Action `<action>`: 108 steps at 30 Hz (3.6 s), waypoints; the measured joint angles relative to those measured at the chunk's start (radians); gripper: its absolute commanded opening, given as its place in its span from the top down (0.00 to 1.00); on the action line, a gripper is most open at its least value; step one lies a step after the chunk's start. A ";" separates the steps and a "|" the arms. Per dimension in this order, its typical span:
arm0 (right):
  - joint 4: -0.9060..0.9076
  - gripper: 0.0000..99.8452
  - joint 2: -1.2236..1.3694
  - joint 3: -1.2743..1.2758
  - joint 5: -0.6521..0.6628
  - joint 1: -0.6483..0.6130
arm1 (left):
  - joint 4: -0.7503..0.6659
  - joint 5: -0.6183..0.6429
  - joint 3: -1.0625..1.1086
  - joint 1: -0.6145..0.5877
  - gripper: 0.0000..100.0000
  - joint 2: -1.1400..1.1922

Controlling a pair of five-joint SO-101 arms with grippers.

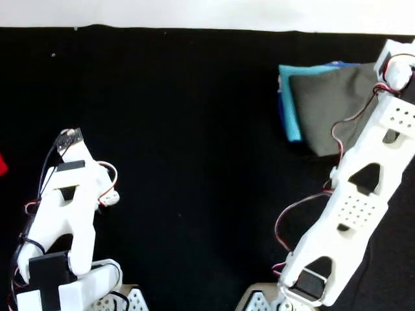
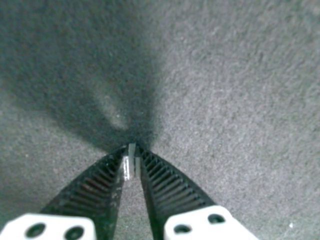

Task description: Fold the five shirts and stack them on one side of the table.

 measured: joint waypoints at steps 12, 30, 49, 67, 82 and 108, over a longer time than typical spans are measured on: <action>0.193 0.83 -0.347 -0.002 0.044 -0.222 | 0.000 0.000 0.000 0.000 0.99 0.000; 0.104 0.84 -1.154 1.505 0.048 -0.446 | 0.000 0.000 0.000 0.000 0.99 0.000; -0.878 0.85 -1.456 2.938 0.086 -0.448 | 0.000 0.000 0.000 0.000 0.99 0.000; -1.030 0.85 -1.505 3.069 0.086 -0.448 | 0.408 -0.132 -0.327 -0.316 0.87 0.006; -1.033 0.85 -1.505 3.069 0.086 -0.448 | 0.305 -0.585 -0.726 -1.048 0.81 0.068; -1.045 0.85 -1.505 3.072 0.086 -0.448 | 0.293 -0.643 -0.982 -0.994 0.99 0.591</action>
